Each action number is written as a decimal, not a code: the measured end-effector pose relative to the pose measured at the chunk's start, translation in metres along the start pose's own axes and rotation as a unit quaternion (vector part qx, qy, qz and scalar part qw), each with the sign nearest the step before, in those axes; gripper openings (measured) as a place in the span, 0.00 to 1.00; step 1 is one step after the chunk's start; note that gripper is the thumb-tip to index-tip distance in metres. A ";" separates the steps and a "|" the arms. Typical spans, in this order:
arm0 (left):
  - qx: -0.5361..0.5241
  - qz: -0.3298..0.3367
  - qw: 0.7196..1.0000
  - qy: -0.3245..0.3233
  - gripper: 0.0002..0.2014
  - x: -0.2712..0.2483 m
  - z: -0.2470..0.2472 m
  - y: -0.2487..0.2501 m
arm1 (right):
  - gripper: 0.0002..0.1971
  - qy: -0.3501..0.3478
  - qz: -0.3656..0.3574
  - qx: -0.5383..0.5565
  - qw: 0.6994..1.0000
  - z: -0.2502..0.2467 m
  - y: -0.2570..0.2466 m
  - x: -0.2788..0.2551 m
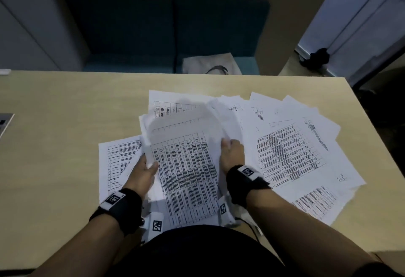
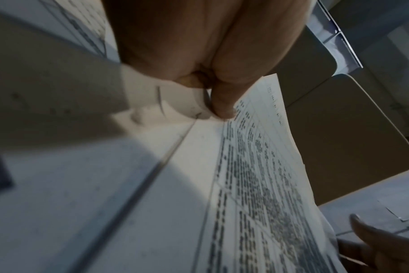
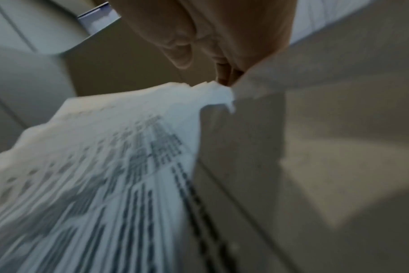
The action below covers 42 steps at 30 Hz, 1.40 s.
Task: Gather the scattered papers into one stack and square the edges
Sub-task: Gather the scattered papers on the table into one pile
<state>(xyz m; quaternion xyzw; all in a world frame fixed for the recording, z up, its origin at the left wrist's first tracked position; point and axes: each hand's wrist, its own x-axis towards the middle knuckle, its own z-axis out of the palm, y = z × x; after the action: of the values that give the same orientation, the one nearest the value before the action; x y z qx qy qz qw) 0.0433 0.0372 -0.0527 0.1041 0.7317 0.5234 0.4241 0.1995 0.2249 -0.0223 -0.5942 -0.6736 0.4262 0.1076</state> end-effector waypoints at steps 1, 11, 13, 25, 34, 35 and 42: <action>0.010 0.005 1.000 -0.011 0.28 -0.001 0.000 0.000 | 0.21 -0.006 -0.004 -0.034 0.999 0.008 0.003 -0.002; 0.049 0.019 0.988 0.148 0.29 0.006 -0.056 0.016 | 0.38 0.073 0.084 -0.186 0.976 -0.038 0.023 0.012; 0.064 -0.011 0.988 0.142 0.36 0.005 -0.068 0.009 | 0.51 0.041 0.096 -0.241 0.965 -0.041 0.027 0.011; 0.093 -0.033 0.993 0.059 0.41 -0.002 -0.039 -0.010 | 0.18 -0.065 0.031 0.031 0.997 0.002 0.015 0.014; 0.041 -0.006 0.994 0.099 0.39 0.003 -0.064 -0.015 | 0.08 0.041 -0.054 0.048 0.997 -0.047 -0.009 0.015; 0.042 -0.004 0.994 0.099 0.38 0.004 -0.064 -0.015 | 0.09 0.072 -0.075 0.042 0.994 -0.065 -0.014 0.019; 0.053 0.030 0.996 0.061 0.36 0.023 -0.067 -0.026 | 0.18 0.193 -0.211 0.097 0.953 -0.177 -0.082 -0.004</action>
<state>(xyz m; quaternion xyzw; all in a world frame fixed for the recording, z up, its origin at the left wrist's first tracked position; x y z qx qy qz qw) -0.0121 -0.0053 -0.0808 0.1166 0.7794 0.5015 0.3569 0.2578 0.3059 0.1456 -0.4965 -0.7049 0.3346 0.3802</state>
